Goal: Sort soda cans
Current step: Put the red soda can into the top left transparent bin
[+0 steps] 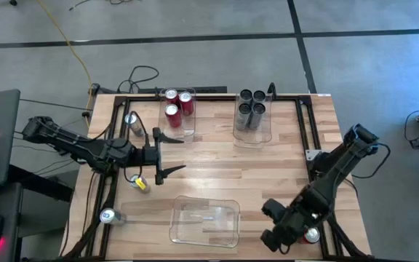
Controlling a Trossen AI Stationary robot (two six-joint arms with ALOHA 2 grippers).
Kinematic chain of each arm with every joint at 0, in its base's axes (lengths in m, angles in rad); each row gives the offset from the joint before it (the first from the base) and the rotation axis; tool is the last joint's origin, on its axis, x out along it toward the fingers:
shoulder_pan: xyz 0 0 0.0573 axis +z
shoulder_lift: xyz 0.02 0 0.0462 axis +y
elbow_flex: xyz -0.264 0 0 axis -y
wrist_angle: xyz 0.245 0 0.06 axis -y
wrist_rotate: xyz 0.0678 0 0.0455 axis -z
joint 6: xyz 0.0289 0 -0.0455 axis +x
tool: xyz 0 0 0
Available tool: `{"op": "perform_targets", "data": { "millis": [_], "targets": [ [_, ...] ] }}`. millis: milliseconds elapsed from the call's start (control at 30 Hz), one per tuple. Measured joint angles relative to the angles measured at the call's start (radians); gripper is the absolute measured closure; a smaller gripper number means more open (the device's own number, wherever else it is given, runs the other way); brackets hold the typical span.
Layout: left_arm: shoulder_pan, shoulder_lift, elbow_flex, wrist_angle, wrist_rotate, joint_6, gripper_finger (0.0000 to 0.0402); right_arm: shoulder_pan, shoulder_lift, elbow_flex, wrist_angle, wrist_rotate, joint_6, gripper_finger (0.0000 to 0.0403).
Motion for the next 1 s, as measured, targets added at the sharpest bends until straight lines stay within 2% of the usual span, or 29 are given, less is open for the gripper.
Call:
{"op": "perform_targets", "data": {
  "millis": [300,567,800,1000],
  "targets": [
    [0.0,-0.071,0.0,-0.029,0.0,-0.005,0.0033,0.069,0.013,0.076,-0.013,-0.062,0.312,0.0022],
    [0.0,-0.078,0.0,-0.073,0.0,-0.007,0.0033,0.152,0.012,0.11,-0.144,-0.09,0.536,0.0022],
    [0.0,-0.078,0.0,-0.064,0.0,-0.002,0.0033,0.217,0.013,0.111,-0.345,-0.095,0.647,0.0022],
    [0.0,-0.078,0.0,-0.056,0.0,0.015,0.0033,0.23,0.014,0.11,-0.493,-0.095,0.649,0.0022]
  ]
}}
